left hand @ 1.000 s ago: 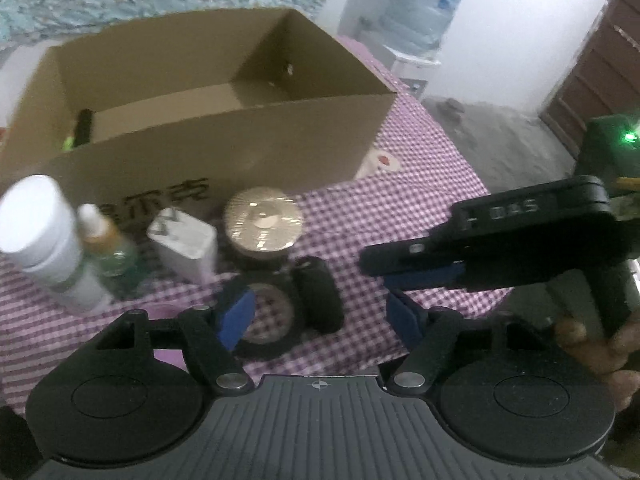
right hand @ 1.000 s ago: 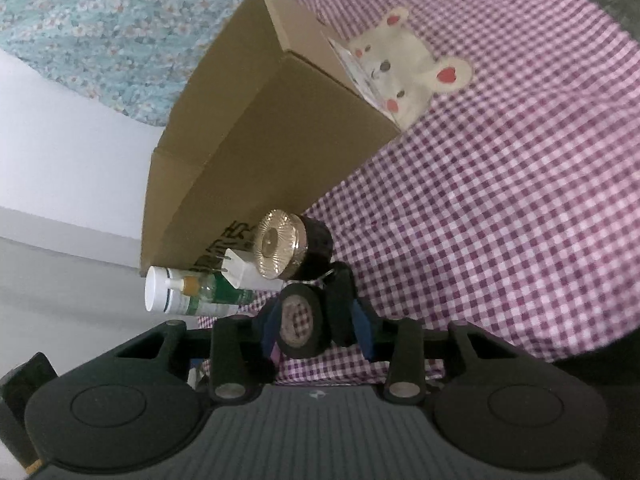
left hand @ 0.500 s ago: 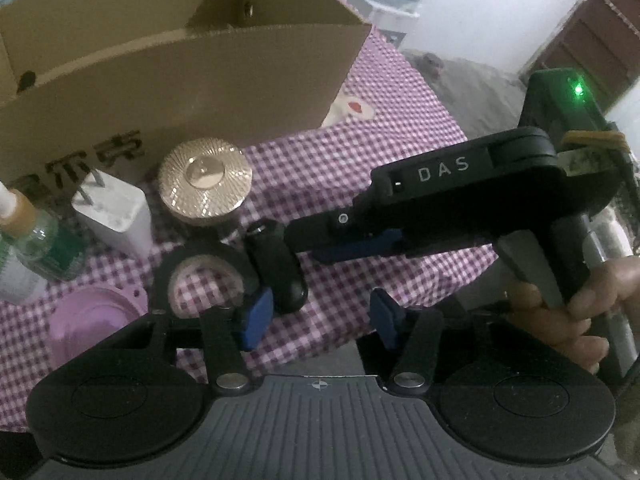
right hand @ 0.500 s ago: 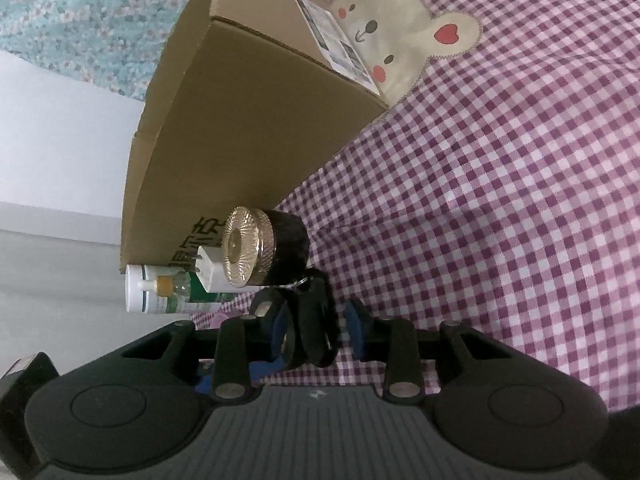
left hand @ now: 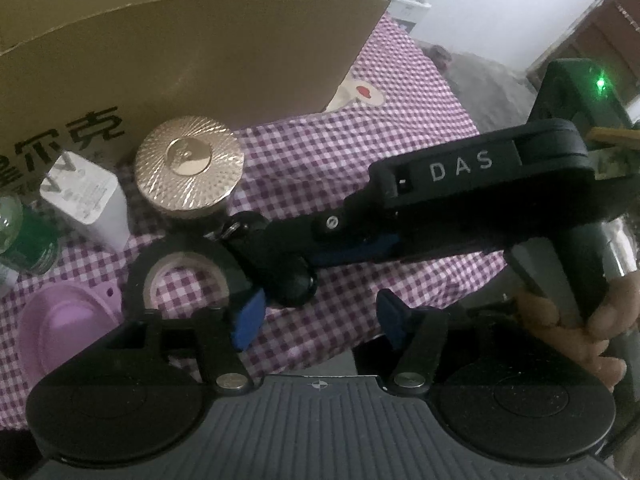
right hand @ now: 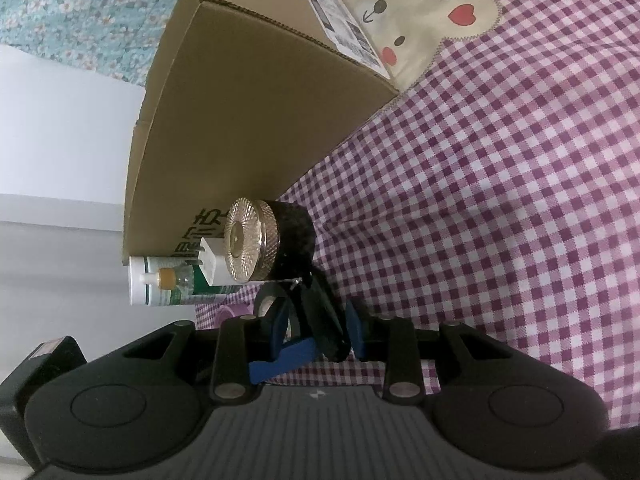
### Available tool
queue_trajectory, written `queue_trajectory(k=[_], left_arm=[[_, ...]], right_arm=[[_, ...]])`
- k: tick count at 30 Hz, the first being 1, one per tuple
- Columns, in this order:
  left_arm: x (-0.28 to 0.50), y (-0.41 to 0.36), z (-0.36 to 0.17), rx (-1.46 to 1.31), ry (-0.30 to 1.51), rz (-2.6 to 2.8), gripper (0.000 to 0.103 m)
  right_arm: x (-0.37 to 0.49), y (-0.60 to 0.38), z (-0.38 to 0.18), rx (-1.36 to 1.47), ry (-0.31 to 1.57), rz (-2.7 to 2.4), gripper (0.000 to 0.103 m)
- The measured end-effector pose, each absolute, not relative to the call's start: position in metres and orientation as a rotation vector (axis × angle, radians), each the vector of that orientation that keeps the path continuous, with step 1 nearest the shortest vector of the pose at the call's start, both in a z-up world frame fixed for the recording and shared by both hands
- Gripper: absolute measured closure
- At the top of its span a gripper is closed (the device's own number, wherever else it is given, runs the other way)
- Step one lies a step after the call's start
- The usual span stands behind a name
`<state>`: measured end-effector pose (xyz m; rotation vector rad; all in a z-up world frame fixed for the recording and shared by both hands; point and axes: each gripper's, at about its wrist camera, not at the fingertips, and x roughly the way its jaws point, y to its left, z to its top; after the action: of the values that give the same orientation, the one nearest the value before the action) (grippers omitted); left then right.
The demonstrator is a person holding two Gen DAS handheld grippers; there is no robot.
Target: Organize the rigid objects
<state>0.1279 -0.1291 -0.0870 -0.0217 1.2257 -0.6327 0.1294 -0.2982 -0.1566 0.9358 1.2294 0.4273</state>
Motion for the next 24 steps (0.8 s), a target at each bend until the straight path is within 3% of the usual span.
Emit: queue_trajectory(k=[15, 24], left_arm=[[0.127, -0.169, -0.094, -0.021, 1.206, -0.768, 0.042], [0.124, -0.118, -0.064, -0.057, 1.169, -0.685, 0.041]], right_arm=[[0.099, -0.338, -0.158, 0.968, 1.222, 0.335, 0.073], [0.090, -0.377, -0.118, 0.800, 1.115, 0.295, 0.072]])
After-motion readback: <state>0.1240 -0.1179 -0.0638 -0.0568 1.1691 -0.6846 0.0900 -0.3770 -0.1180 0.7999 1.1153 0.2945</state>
